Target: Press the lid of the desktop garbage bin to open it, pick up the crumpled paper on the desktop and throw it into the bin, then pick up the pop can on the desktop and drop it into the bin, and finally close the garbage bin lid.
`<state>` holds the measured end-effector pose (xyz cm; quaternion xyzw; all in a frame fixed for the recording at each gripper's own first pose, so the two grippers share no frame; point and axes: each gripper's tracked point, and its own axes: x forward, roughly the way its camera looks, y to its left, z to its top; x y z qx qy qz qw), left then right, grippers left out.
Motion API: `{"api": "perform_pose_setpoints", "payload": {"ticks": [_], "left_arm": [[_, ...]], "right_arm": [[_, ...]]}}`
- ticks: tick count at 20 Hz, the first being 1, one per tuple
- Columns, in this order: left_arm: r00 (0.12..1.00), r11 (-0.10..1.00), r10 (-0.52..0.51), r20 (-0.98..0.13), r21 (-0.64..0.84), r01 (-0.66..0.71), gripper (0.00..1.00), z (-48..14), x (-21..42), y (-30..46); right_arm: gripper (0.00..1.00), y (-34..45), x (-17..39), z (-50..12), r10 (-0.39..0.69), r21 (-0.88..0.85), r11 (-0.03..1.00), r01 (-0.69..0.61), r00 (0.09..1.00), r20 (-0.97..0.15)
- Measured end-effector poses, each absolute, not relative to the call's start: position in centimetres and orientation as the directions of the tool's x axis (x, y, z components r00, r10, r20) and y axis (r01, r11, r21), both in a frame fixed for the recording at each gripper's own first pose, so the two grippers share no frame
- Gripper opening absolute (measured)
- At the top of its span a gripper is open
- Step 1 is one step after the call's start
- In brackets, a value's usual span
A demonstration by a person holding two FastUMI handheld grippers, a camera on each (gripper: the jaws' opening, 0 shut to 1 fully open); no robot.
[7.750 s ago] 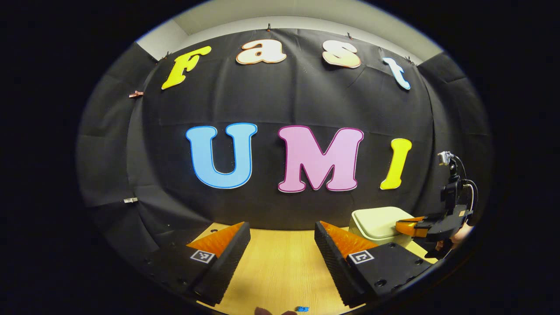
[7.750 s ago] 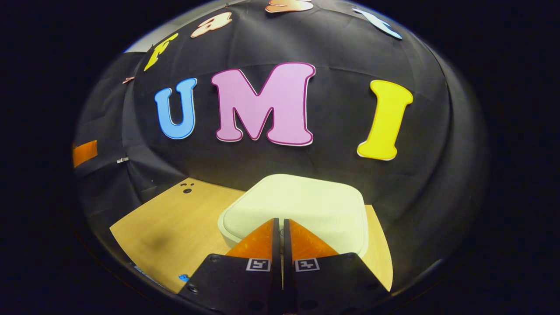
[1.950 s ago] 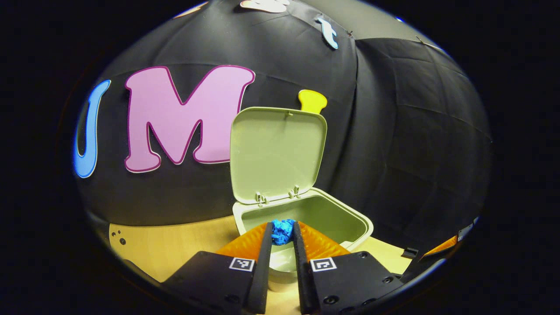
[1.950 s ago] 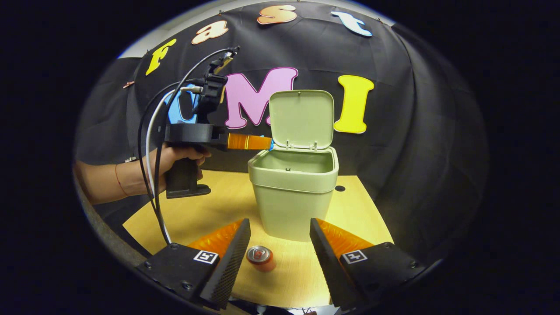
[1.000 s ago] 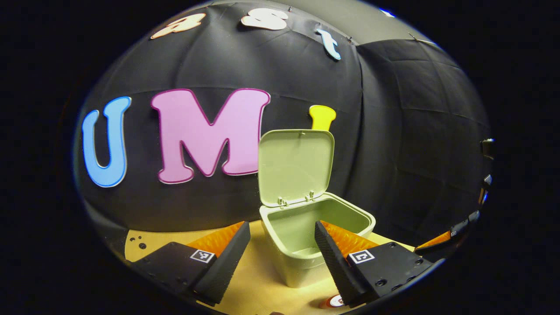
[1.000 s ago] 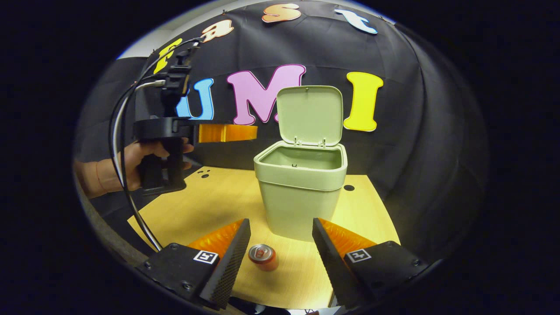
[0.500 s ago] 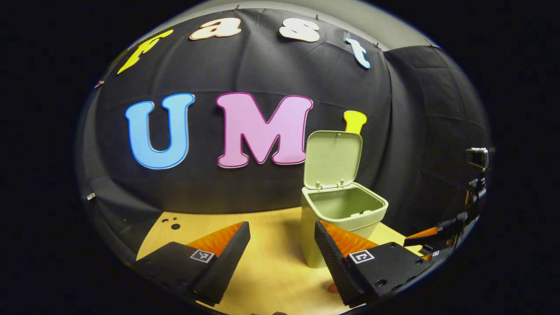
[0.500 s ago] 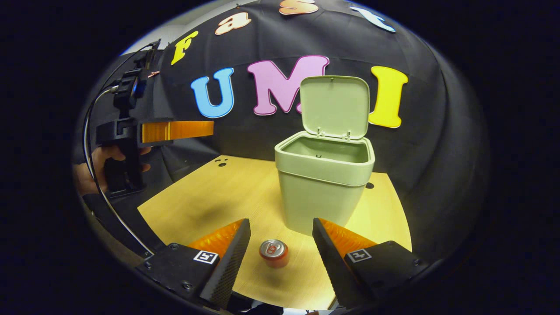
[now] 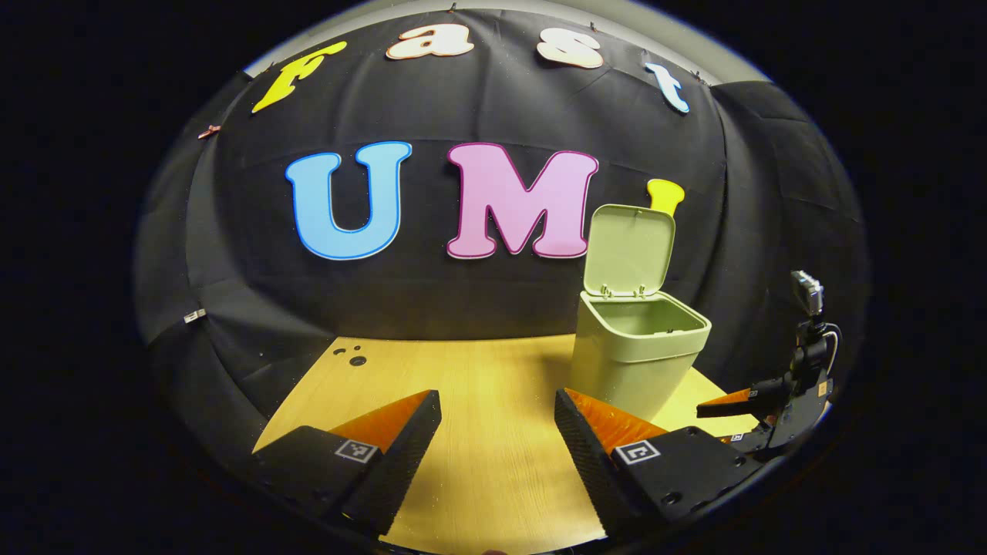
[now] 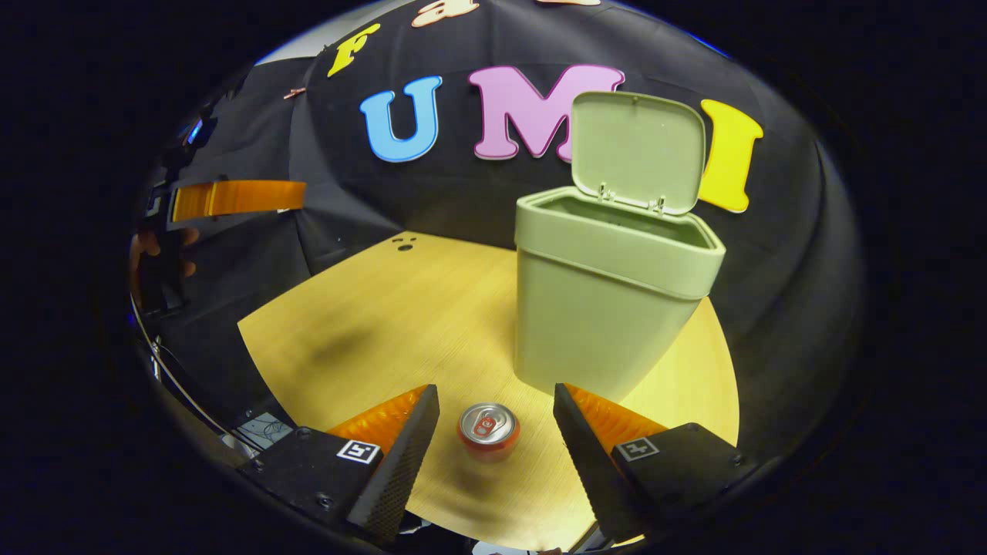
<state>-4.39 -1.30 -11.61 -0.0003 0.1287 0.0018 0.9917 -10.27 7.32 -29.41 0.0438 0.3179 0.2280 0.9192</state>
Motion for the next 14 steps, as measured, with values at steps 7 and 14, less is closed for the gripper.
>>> {"api": "perform_pose_setpoints", "payload": {"ticks": [7,14], "left_arm": [[0.953,0.997,0.075,-0.292,0.007,-0.076,0.96,-13.1,-6.3,1.2],[0.942,0.993,0.113,-0.316,0.013,-0.115,0.99,-13.8,-6.9,2.5]], "right_arm": [[0.95,9.1,-11.1,-35.2,0.461,0.232,0.876,-0.423,0.593,-0.661],[0.95,10.0,-11.2,-38.6,0.452,0.236,0.874,-0.425,0.531,-0.717]]}}
